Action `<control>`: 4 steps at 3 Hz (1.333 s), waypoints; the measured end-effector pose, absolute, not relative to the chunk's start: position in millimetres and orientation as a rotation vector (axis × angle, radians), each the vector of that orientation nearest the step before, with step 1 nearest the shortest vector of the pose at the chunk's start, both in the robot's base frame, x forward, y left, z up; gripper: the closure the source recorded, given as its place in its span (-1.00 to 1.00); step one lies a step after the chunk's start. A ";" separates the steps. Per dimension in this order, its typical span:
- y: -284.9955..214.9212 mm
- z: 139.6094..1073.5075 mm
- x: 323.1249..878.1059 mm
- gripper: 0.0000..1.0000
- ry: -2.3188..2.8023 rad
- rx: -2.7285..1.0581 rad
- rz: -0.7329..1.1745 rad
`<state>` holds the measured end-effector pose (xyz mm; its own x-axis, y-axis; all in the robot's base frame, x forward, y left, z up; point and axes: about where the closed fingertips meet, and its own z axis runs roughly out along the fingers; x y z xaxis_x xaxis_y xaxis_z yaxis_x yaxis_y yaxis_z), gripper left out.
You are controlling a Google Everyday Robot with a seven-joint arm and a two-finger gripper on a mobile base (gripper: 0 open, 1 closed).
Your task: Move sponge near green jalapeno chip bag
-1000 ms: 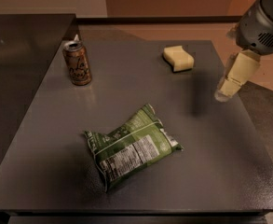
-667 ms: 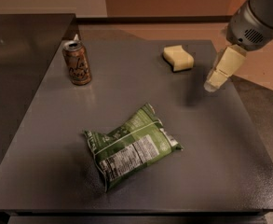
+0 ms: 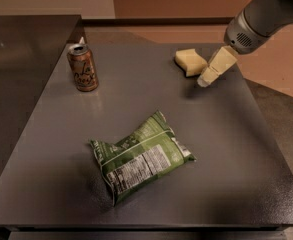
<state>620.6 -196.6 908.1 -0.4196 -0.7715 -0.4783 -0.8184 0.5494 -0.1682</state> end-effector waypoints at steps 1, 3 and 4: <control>-189.2 888.5 645.6 -1.00 2.298 -1.190 0.158; -183.5 862.1 679.6 -1.00 2.338 -1.099 0.177; -182.0 852.1 688.8 -1.00 2.345 -1.100 0.176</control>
Offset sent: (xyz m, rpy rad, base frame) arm 0.0702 0.0120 -0.0433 0.1058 0.0001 -0.1618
